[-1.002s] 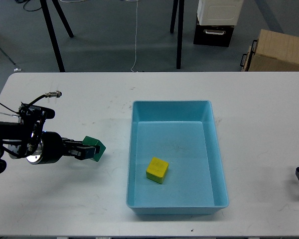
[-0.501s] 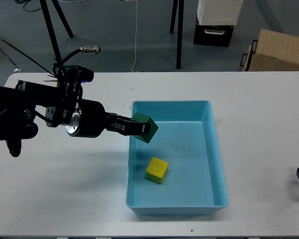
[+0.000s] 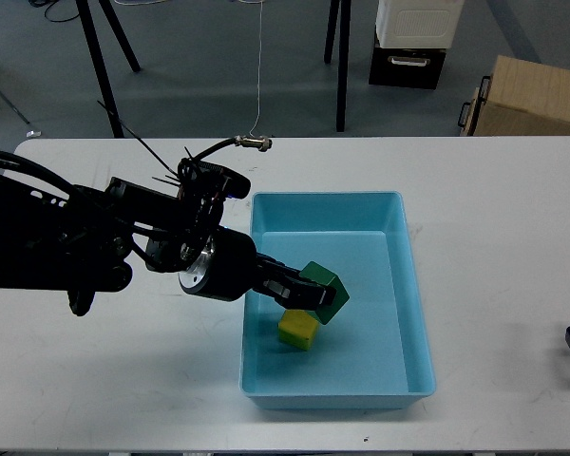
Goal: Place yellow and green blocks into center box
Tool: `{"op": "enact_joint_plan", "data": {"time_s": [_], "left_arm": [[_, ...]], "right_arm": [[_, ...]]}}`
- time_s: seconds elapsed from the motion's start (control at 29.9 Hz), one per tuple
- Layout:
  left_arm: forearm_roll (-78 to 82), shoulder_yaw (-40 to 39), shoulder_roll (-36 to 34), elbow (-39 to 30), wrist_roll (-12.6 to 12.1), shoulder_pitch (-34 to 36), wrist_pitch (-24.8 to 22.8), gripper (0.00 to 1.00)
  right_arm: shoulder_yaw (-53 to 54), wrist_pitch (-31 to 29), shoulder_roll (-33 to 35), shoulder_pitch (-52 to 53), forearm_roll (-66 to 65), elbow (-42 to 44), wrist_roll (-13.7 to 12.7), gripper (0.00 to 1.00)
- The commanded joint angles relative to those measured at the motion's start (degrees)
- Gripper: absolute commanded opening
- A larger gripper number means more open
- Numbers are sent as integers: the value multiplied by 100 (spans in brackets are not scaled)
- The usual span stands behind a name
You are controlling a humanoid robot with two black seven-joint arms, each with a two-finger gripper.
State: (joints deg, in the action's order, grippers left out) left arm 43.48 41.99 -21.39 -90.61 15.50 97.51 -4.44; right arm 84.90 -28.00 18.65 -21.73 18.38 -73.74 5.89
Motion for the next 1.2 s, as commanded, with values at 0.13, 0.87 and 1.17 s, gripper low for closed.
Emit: {"op": "enact_joint_plan", "data": {"time_s": [0.13, 0.87, 1.17], "left_arm": [[-15, -24, -190, 8, 410, 23, -478, 79], [-2019, -2983, -1280, 1379, 410, -1909, 682, 99], [-2150, -5539, -1202, 1810, 463, -3438, 682, 99]], "right_arm": [[-9, 0, -2, 2, -2, -9, -1, 100], [-9, 0, -2, 90, -2, 8, -9, 100], [-18, 0, -2, 134, -2, 70, -9, 100]]}}
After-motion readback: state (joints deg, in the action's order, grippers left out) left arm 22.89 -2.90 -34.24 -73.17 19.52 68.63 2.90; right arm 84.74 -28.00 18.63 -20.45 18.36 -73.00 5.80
